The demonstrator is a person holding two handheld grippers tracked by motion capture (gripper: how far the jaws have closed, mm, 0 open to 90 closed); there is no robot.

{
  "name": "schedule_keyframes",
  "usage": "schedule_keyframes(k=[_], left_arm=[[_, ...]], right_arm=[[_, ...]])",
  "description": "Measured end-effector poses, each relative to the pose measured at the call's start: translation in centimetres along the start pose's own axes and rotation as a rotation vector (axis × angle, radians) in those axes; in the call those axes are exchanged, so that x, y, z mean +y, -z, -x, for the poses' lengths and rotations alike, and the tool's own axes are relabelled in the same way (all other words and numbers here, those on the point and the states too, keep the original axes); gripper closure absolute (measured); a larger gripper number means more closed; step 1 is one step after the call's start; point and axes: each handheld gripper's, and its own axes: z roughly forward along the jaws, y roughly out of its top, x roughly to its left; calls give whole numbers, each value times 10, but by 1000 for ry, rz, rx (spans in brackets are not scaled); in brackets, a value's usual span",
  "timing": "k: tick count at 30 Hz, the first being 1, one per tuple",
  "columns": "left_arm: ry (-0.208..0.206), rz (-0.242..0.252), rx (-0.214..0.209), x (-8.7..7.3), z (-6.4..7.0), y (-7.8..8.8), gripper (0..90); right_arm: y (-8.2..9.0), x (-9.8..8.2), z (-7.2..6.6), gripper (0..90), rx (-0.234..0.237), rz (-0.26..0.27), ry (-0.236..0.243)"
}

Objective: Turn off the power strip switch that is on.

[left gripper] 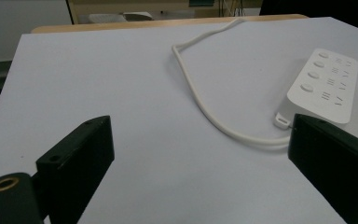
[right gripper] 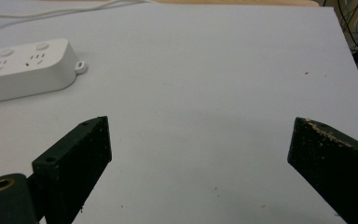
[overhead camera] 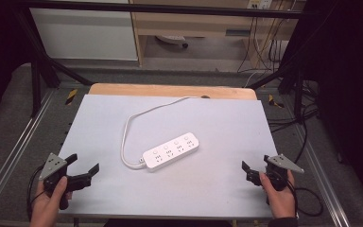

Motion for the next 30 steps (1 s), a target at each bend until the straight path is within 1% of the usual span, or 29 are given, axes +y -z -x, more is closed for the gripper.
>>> schedule_keyframes(k=[2, 3, 5, 7, 10, 11, 12, 13, 14, 15, 17, 18, 19, 21, 22, 23, 24, 25, 26, 27, 29, 30], left_arm=[[5, 0, 0, 0, -1, 0, 63], [8, 0, 0, 0, -2, 0, 64], [25, 3, -3, -1, -4, 0, 64], [27, 3, -3, -1, -4, 0, 65], [19, -3, -1, -1, -3, 0, 65], [17, -4, -2, -1, -2, -1, 65], [13, -9, -5, -1, -2, -1, 65], [15, -12, -5, -1, -1, -1, 65], [19, -14, 0, -2, -1, -2, 64], [18, -15, 0, -2, -1, -2, 65], [17, -16, -1, -2, -1, -2, 65], [18, -15, -2, -2, -1, -1, 65], [16, -18, -2, -2, -2, -1, 65], [16, -18, -2, -2, -2, -1, 65], [16, -16, -1, -3, -2, -1, 65], [16, -17, -1, -3, -2, -1, 65], [16, -18, -1, -3, -2, -1, 65], [15, -19, -2, -3, -2, 0, 65], [17, -17, -2, -3, -2, 0, 65], [17, -17, -2, -3, -2, 0, 65], [16, -17, -1, -3, -2, 0, 65], [17, -17, -2, -3, -2, 0, 65]], right_arm=[[-1, -1, 0, 67, 3, -14, -2], [-1, -1, 0, 67, 4, -11, 2], [-1, -1, 0, 68, 14, -15, -1], [0, 0, -1, 68, 20, -20, -2], [0, 2, -6, 57, 44, -33, 17], [0, 2, -6, 57, 44, -33, 17], [0, 4, -10, 44, 59, -33, 10], [0, 4, -10, 44, 59, -33, 10], [-1, 6, -13, 32, 75, -41, 3], [0, 7, -14, 30, 83, -44, 7], [1, 10, -18, 27, 97, -33, 10], [1, 10, -18, 27, 97, -33, 10], [4, 15, -22, 27, 108, -15, 13], [4, 17, -24, 30, 109, -8, 20], [6, 23, -29, 63, 118, 0, 30], [6, 25, -31, 79, 127, 2, 34], [6, 25, -31, 79, 127, 2, 34], [6, 29, -36, 73, 150, 7, 37], [5, 31, -39, 73, 157, 8, 44], [5, 31, -39, 73, 157, 8, 44], [2, 37, -47, 65, 169, 12, 69], [1, 39, -50, 62, 173, 10, 73]])
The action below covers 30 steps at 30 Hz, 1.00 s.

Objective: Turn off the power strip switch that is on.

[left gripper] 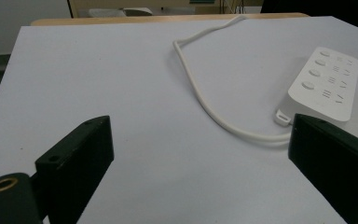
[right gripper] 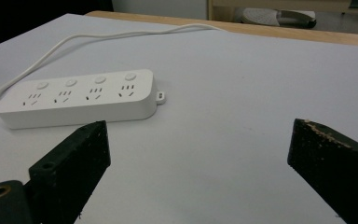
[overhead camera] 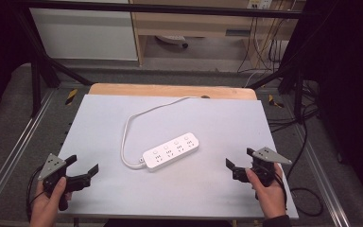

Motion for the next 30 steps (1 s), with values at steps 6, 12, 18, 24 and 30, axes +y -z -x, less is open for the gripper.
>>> schedule_keyframes(k=[6, 12, 18, 24, 30], left_arm=[[-5, -1, -2, 0, 1, 0, 65], [-5, 3, -8, 0, 2, -1, 62], [-8, -2, 2, 0, 1, -1, 57], [-8, -2, -2, 0, 1, -1, 63], [-7, -4, -6, -1, 0, -1, 63]], right_arm=[[-9, 9, -9, 50, 17, 11, 12], [-28, 16, -23, 49, 49, 14, 17], [-41, 23, -44, 43, 101, 32, 72], [-50, 32, -55, 43, 112, 45, 86], [-63, 39, -63, 41, 129, 34, 83]])
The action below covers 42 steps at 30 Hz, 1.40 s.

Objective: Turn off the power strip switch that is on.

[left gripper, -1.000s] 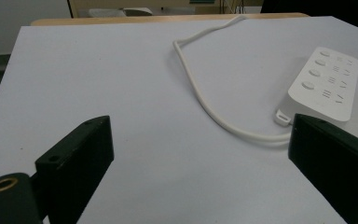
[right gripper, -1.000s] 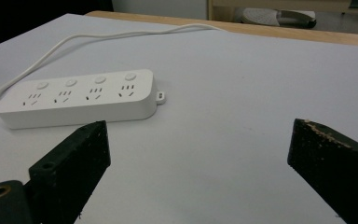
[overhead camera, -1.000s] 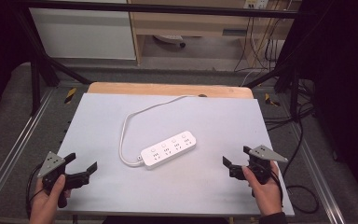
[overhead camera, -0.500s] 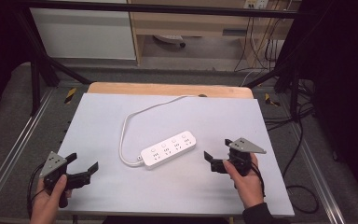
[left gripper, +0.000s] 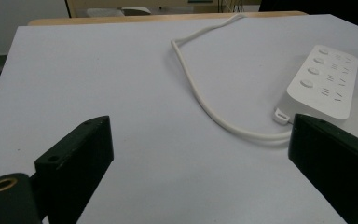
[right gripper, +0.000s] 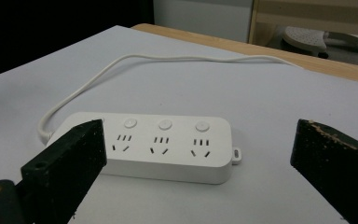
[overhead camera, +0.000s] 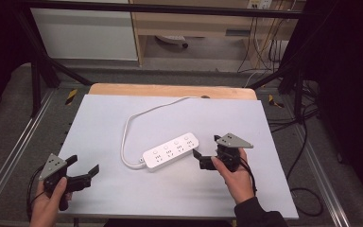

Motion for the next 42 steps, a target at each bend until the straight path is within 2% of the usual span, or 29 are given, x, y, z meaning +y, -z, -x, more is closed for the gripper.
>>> schedule_keyframes(k=[8, 14, 30, 36, 42], left_arm=[[1, 2, -2, 0, 0, 0, 63], [-2, -2, -6, 0, 0, -1, 63], [-3, -2, -11, 0, 1, -1, 63], [-3, -2, -12, 0, 1, -1, 62], [-3, -4, -12, 0, 0, -1, 62]], right_arm=[[-17, 8, -8, 32, 14, -17, 14], [-28, 12, -13, 33, 21, -21, 2], [-52, 14, -32, 80, 36, -45, 19], [-58, 13, -37, 123, 40, -57, 22], [-63, 12, -44, 227, 47, -51, 28]])
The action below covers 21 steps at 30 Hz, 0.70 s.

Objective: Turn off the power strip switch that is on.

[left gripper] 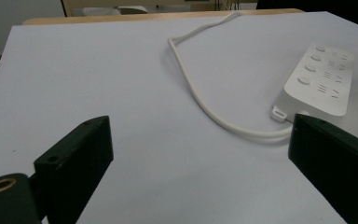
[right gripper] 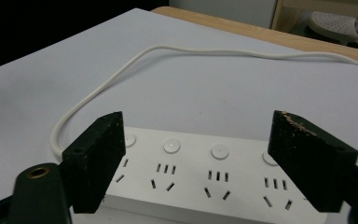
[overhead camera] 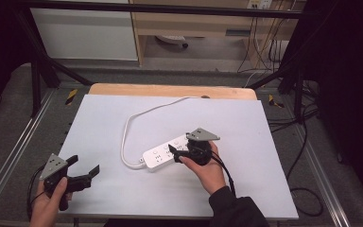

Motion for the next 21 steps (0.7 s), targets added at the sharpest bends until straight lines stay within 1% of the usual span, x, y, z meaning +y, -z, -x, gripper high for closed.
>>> schedule_keyframes(k=[1, 3, 4, 5, 6, 7, 8, 9, 11, 12, 15, 17, 18, 19, 21], left_arm=[[0, -1, 0, 0, 0, 0, 62], [0, 0, 0, 0, 0, 0, 62], [0, 0, 0, 0, 0, 0, 62], [0, 0, 0, 0, 0, 0, 62], [1, 1, 0, 0, 0, 0, 62], [0, 1, 0, 0, 0, 0, 62], [0, 1, 0, 0, 0, 0, 62], [0, 1, 0, 0, 0, 0, 62], [0, 2, 1, 0, -1, 0, 62], [0, 1, 1, 0, -1, 0, 62], [-1, 0, 1, 0, -1, 0, 62], [-1, 1, 1, 0, -1, 0, 62], [-1, 0, 1, 0, -1, 0, 62], [-1, 0, 1, 0, -1, 0, 62], [1, 2, 2, 0, -1, 0, 62]], right_arm=[[-1, 0, -1, 242, 1, 2, 3], [-2, 0, -3, 312, 7, 3, 6], [-2, 0, -3, 312, 7, 3, 6], [-3, -1, -4, 380, 10, 7, 7], [-4, -1, -5, 419, 15, 11, 8], [-4, -1, -5, 419, 15, 11, 8], [-5, -1, -7, 482, 24, 11, 10], [-5, -1, -7, 482, 24, 11, 10], [-6, -2, -8, 550, 35, 16, 13], [-8, -3, -11, 601, 46, 18, 21], [-9, -3, -13, 640, 56, 19, 26], [-10, -4, -14, 684, 62, 22, 32], [-11, -5, -15, 725, 67, 25, 30], [-11, -5, -15, 725, 67, 25, 30], [-12, -5, -16, 759, 72, 25, 35]])
